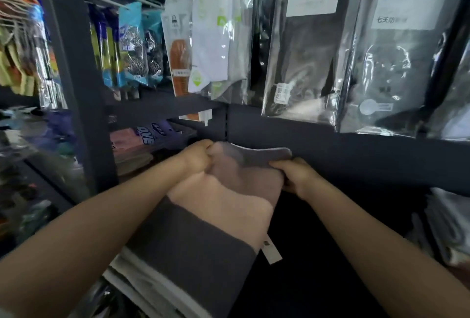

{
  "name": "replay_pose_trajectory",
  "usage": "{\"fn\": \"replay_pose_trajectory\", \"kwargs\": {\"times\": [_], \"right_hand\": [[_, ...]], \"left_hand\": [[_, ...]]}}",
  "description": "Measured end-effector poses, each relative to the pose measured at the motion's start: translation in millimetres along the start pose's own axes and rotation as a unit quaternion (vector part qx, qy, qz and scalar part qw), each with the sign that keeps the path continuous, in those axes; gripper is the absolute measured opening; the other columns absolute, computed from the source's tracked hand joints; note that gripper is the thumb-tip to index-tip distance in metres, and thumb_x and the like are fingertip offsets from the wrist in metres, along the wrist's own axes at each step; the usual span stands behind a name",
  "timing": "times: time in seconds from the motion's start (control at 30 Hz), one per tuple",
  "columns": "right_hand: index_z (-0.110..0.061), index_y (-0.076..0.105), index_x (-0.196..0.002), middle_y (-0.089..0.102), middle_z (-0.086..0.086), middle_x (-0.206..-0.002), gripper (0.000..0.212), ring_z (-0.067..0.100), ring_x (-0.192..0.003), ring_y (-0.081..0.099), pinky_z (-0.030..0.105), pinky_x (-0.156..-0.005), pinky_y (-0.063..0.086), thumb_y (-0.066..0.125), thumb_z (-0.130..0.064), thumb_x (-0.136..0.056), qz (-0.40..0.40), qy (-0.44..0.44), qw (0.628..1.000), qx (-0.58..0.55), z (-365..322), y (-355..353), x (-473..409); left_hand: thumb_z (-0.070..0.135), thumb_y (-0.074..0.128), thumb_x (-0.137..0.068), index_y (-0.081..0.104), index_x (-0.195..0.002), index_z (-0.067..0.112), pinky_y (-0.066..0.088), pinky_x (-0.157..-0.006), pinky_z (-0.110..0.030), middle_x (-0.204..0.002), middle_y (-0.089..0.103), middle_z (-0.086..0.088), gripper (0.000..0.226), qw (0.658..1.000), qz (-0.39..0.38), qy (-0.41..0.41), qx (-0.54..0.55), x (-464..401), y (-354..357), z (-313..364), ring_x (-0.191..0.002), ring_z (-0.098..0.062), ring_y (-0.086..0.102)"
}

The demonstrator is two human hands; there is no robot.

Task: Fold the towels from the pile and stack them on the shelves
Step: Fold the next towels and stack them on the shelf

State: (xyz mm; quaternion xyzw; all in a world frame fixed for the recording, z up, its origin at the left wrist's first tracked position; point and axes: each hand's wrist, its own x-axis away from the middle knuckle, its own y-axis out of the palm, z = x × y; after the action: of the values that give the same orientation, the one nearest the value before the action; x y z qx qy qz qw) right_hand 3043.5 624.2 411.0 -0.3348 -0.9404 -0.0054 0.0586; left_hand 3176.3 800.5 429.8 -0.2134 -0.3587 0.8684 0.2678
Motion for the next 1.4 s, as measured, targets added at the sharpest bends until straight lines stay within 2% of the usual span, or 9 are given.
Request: {"fn": "replay_pose_trajectory", "kwargs": {"times": [0.13, 0.27, 0.43, 0.57, 0.73, 0.93, 1.13, 1.23, 1.4], "right_hand": [[0.005, 0.056, -0.114, 0.064, 0.019, -0.095, 0.033, 0.023, -0.074, 0.061, 0.034, -0.062, 0.052, 0.063, -0.008, -0.085, 0.042, -0.046, 0.994, -0.095, -12, 6, 2], [0.003, 0.058, -0.101, 0.060, 0.013, -0.088, 0.017, 0.017, -0.069, 0.056, 0.033, -0.059, 0.050, 0.058, -0.011, -0.090, 0.012, 0.007, 1.000, 0.006, 5, 8, 20], [-0.003, 0.044, -0.121, 0.055, 0.009, -0.103, 0.041, 0.023, -0.095, 0.057, 0.036, -0.077, 0.051, 0.058, -0.027, -0.090, 0.000, 0.002, 0.993, 0.115, 11, 15, 60], [-0.011, 0.035, -0.136, 0.026, 0.011, -0.139, 0.060, 0.033, -0.128, 0.032, 0.034, -0.105, 0.030, 0.054, -0.043, -0.088, 0.011, -0.166, 0.876, 0.453, 11, 37, 102], [-0.019, 0.063, -0.102, 0.056, 0.000, -0.113, 0.039, 0.018, -0.110, 0.051, 0.037, -0.093, 0.042, 0.057, -0.052, -0.082, -0.104, -0.401, 0.781, 0.466, 14, 77, 182], [-0.019, 0.047, -0.124, 0.049, 0.002, -0.122, 0.054, 0.022, -0.113, 0.046, 0.037, -0.089, 0.044, 0.054, -0.055, -0.084, -0.091, -0.396, 0.650, 0.642, 25, 106, 207], [-0.017, 0.049, -0.123, 0.051, 0.004, -0.123, 0.041, 0.026, -0.111, 0.049, 0.038, -0.086, 0.046, 0.049, -0.042, -0.091, -0.067, -0.377, 0.666, 0.640, 32, 108, 202], [-0.019, 0.053, -0.119, 0.056, 0.003, -0.116, 0.034, 0.024, -0.107, 0.053, 0.040, -0.084, 0.048, 0.048, -0.039, -0.092, -0.061, -0.377, 0.705, 0.598, 28, 106, 202], [-0.021, 0.054, -0.121, 0.055, 0.004, -0.113, 0.030, 0.025, -0.102, 0.056, 0.040, -0.080, 0.048, 0.048, -0.031, -0.094, -0.064, -0.391, 0.718, 0.572, 23, 101, 204]], "left_hand": [[0.014, 0.051, -0.090, 0.053, -0.097, 0.008, 0.040, -0.075, -0.027, -0.095, 0.059, -0.011, 0.010, 0.997, 0.068, 0.011, -0.022, -2, -14, 9, -0.093, -0.025, 0.056], [0.037, 0.054, -0.090, 0.049, -0.123, 0.010, 0.040, -0.086, -0.031, -0.124, 0.053, -0.006, 0.043, 0.987, -0.044, -0.050, -0.143, 13, -16, -9, -0.110, -0.028, 0.053], [0.040, 0.054, -0.087, 0.054, -0.089, 0.016, 0.037, -0.070, -0.030, -0.099, 0.061, -0.004, 0.025, 0.983, -0.074, -0.007, -0.170, 53, -18, -19, -0.088, -0.020, 0.055], [0.040, 0.056, -0.086, 0.059, -0.097, 0.008, 0.036, -0.063, -0.029, -0.098, 0.063, -0.010, 0.034, 0.987, -0.058, -0.009, -0.148, 95, -34, -24, -0.081, -0.020, 0.056], [0.045, 0.057, -0.085, 0.055, -0.106, 0.011, 0.039, -0.067, -0.029, -0.105, 0.059, -0.006, 0.040, 0.986, -0.020, -0.024, -0.165, 142, -46, -39, -0.088, -0.020, 0.055], [0.050, 0.054, -0.086, 0.057, -0.097, 0.009, 0.056, -0.073, -0.038, -0.090, 0.064, -0.008, 0.042, 0.995, -0.006, -0.095, 0.032, 179, -52, -58, -0.079, -0.022, 0.063], [0.059, 0.036, -0.090, 0.063, -0.102, 0.015, 0.054, -0.060, -0.026, -0.092, 0.071, -0.007, 0.052, 0.909, -0.142, -0.186, 0.344, 202, -57, -63, -0.077, -0.022, 0.068], [0.057, 0.031, -0.092, 0.064, -0.106, 0.008, 0.054, -0.066, -0.027, -0.101, 0.069, -0.010, 0.062, 0.875, -0.103, -0.161, 0.446, 199, -56, -60, -0.087, -0.023, 0.066], [0.051, 0.033, -0.095, 0.064, -0.090, 0.005, 0.056, -0.066, -0.028, -0.094, 0.068, -0.014, 0.056, 0.895, 0.025, -0.130, 0.427, 189, -57, -50, -0.082, -0.024, 0.066]]}}
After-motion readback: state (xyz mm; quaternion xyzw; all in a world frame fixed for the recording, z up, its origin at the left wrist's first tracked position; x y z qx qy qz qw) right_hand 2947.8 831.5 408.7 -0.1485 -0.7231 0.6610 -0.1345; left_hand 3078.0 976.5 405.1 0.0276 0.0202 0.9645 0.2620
